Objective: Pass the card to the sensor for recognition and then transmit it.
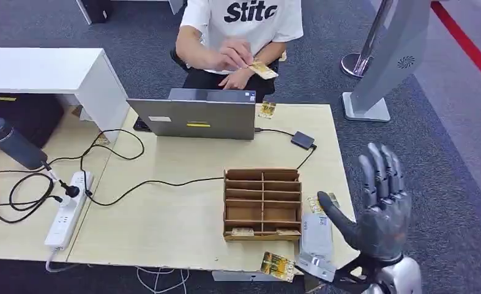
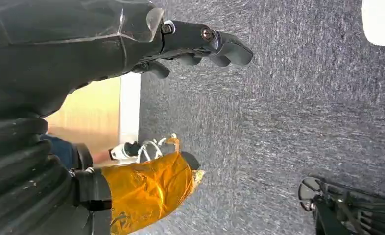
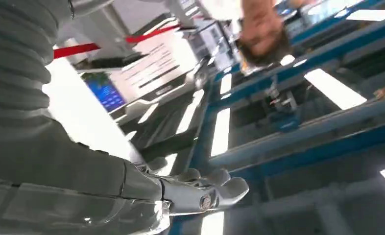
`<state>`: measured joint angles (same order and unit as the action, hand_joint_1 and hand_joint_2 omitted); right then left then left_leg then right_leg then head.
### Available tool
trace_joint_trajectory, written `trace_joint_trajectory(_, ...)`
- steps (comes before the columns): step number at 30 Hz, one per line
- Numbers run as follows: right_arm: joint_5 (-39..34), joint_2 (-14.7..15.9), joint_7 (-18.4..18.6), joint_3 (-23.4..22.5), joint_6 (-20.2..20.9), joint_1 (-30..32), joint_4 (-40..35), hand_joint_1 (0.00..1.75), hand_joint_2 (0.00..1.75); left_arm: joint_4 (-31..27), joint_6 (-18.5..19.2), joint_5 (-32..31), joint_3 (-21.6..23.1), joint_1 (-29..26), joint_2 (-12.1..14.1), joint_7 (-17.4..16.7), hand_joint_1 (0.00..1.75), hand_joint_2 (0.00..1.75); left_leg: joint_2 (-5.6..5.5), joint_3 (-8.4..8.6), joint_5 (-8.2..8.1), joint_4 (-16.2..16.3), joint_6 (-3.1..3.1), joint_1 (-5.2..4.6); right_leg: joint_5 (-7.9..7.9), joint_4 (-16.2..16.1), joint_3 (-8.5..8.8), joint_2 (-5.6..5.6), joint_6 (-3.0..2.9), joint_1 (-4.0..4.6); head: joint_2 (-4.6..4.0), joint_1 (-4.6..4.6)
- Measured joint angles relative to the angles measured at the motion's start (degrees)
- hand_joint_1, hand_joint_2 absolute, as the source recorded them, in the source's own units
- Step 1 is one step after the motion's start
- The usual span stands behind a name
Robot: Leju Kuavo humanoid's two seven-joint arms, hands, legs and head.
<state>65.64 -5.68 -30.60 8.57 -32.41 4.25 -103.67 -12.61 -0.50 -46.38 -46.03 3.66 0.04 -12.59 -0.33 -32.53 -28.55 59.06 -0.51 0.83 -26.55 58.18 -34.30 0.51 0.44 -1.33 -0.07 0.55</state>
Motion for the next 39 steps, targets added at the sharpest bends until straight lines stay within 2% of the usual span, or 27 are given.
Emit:
trace_joint_trajectory(5,2.0,1.7,4.9,7.6,2.8,-6.8,3.9,0.00,1.75,0.0,0.4,-2.5,0.0,0.3,0.1,1.1,0.00,1.75,0.06,0.03,0.03,0.0,0.01,0.00,0.04,0.0,0.01,0.05,-0.01,0.00,0.00,0.00)
trace_joint_trajectory(8,2.1,1.7,8.8,10.8,6.7,-13.6,8.4,0.00,1.75,0.0,1.1,-4.5,0.1,0.6,0.1,1.9,0.00,1.75,0.10,0.05,0.08,0.0,-0.05,0.01,0.09,0.1,0.00,0.10,-0.03,0.00,0.00,0.02)
trace_joint_trajectory(13,2.1,1.4,12.6,12.4,10.6,-25.2,18.4,0.00,1.75,0.0,1.5,-7.1,0.5,1.0,0.0,2.5,0.00,1.75,0.06,0.09,0.17,0.0,-0.12,0.01,0.15,0.1,-0.01,0.10,-0.08,0.00,0.00,0.00)
trace_joint_trajectory(19,1.6,1.0,13.2,13.1,11.0,-30.3,24.6,0.00,1.75,0.0,1.8,-7.7,1.2,1.2,0.0,2.5,0.00,1.75,-0.02,0.03,0.16,0.0,-0.12,0.01,0.14,0.1,-0.02,0.05,-0.07,0.01,0.00,0.00)
trace_joint_trajectory(23,1.2,-0.1,16.7,12.6,13.6,-36.1,32.1,0.00,1.75,0.0,2.4,-9.7,1.6,2.0,0.0,1.9,0.00,1.75,0.04,0.01,0.16,0.0,-0.13,0.01,0.15,0.1,-0.10,0.10,-0.08,0.00,0.00,0.00)
trace_joint_trajectory(27,-3.4,-2.1,16.0,8.2,14.6,-42.9,42.9,0.00,1.75,0.0,3.1,-11.7,2.2,3.0,0.0,1.1,0.00,1.75,0.02,0.02,0.25,0.0,-0.15,0.01,0.24,0.1,-0.09,0.07,-0.10,0.00,0.00,-0.02)
trace_joint_trajectory(30,-4.5,-3.1,14.9,4.6,15.0,-45.7,48.6,0.00,1.75,0.0,3.1,-12.5,2.3,3.5,-0.1,1.0,0.00,1.75,0.00,0.01,0.26,0.0,-0.16,0.01,0.25,0.1,-0.09,0.06,-0.11,0.00,0.00,-0.02)
trace_joint_trajectory(39,-4.4,-5.1,13.7,0.3,16.0,-46.9,53.3,0.00,1.75,0.1,3.1,-13.2,2.5,3.7,-0.1,0.9,0.00,1.75,0.00,-0.05,0.24,0.0,-0.17,0.01,0.23,0.1,-0.16,0.08,-0.11,0.01,0.00,0.00)
